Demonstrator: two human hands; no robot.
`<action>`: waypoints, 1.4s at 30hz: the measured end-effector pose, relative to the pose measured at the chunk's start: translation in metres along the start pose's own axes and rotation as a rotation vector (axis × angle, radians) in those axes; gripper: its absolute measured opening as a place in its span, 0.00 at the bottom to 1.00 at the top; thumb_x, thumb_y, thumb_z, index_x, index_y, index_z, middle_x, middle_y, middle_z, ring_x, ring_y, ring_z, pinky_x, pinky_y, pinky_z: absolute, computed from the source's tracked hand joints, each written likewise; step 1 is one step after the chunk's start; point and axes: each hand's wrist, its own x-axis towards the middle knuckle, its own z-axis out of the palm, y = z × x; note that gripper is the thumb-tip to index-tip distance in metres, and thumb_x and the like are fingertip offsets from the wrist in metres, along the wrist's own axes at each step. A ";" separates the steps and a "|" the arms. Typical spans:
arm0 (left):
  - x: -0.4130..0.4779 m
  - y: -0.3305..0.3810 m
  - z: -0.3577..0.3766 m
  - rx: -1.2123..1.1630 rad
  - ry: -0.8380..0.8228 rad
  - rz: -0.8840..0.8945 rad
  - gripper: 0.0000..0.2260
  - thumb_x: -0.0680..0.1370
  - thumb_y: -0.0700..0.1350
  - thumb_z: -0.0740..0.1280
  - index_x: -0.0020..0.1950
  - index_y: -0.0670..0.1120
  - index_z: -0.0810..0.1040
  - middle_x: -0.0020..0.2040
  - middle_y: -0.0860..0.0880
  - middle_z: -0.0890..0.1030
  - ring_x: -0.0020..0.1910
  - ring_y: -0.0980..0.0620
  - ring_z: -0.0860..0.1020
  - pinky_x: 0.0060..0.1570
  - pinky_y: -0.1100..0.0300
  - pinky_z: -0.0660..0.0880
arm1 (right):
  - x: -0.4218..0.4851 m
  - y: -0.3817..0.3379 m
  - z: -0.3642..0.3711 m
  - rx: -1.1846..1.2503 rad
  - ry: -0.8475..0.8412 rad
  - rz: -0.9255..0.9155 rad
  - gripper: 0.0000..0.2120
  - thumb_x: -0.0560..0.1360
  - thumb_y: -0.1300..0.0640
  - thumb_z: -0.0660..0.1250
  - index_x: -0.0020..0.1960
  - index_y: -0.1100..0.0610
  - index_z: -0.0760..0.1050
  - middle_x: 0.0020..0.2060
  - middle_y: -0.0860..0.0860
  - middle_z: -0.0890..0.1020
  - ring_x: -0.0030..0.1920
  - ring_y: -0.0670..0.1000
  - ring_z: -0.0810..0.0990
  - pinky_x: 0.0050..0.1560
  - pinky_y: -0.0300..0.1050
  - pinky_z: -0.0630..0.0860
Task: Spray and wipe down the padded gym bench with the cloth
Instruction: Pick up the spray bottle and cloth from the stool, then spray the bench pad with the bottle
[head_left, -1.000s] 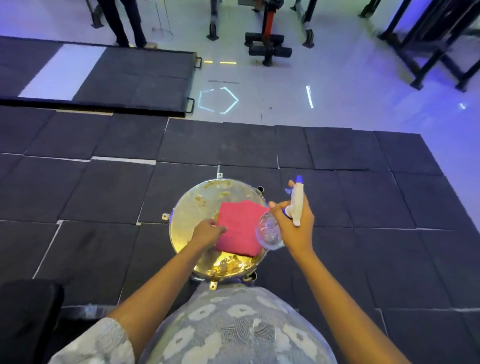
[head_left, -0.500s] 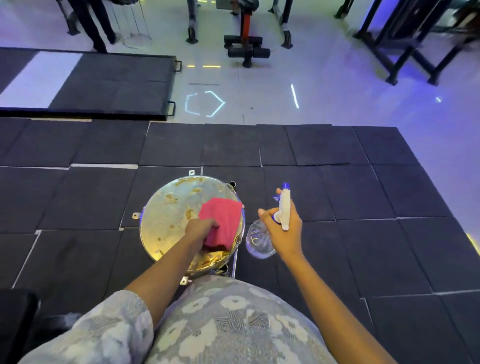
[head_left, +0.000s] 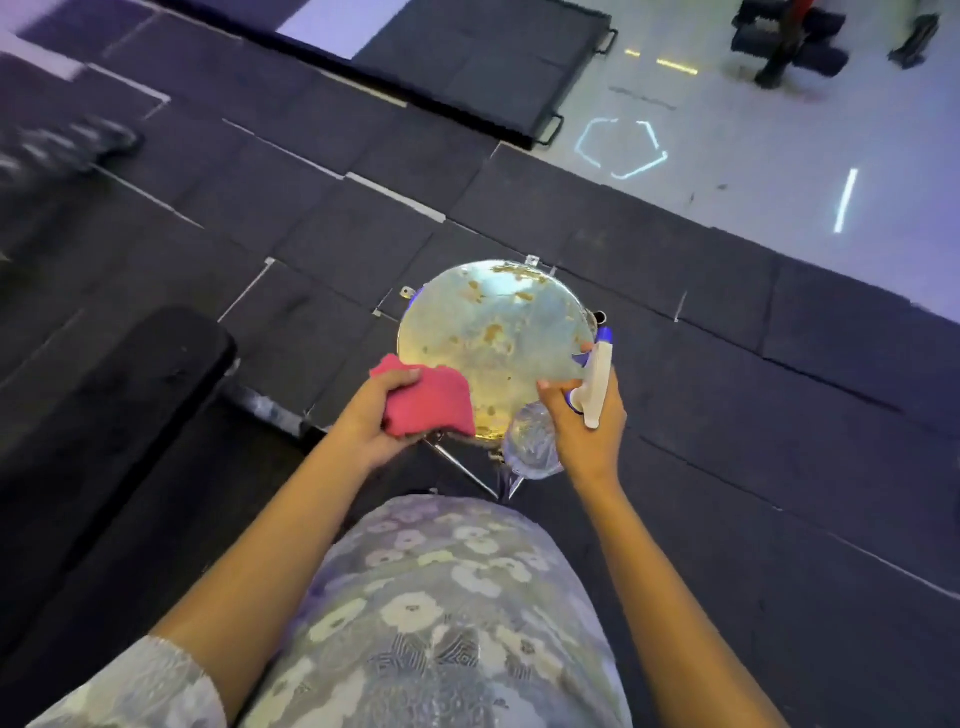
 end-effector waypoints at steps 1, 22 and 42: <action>-0.006 0.000 -0.014 -0.020 0.032 0.009 0.08 0.73 0.45 0.69 0.52 0.46 0.77 0.45 0.45 0.80 0.45 0.48 0.78 0.46 0.51 0.77 | 0.000 -0.003 0.008 0.002 -0.039 0.000 0.21 0.74 0.60 0.73 0.65 0.58 0.72 0.37 0.50 0.81 0.39 0.44 0.80 0.45 0.31 0.72; -0.162 0.003 -0.436 -0.575 0.470 0.133 0.05 0.77 0.46 0.65 0.41 0.48 0.75 0.32 0.47 0.81 0.37 0.49 0.78 0.39 0.52 0.76 | -0.199 -0.088 0.383 -0.106 -0.826 -0.167 0.15 0.68 0.70 0.68 0.54 0.61 0.74 0.44 0.59 0.78 0.40 0.54 0.76 0.44 0.46 0.74; -0.091 0.062 -0.746 -1.056 0.678 0.234 0.08 0.76 0.46 0.67 0.55 0.47 0.78 0.47 0.46 0.85 0.46 0.49 0.82 0.50 0.47 0.78 | -0.255 -0.051 0.739 -0.417 -1.463 -0.119 0.28 0.60 0.68 0.64 0.59 0.54 0.79 0.51 0.55 0.84 0.39 0.44 0.74 0.42 0.39 0.70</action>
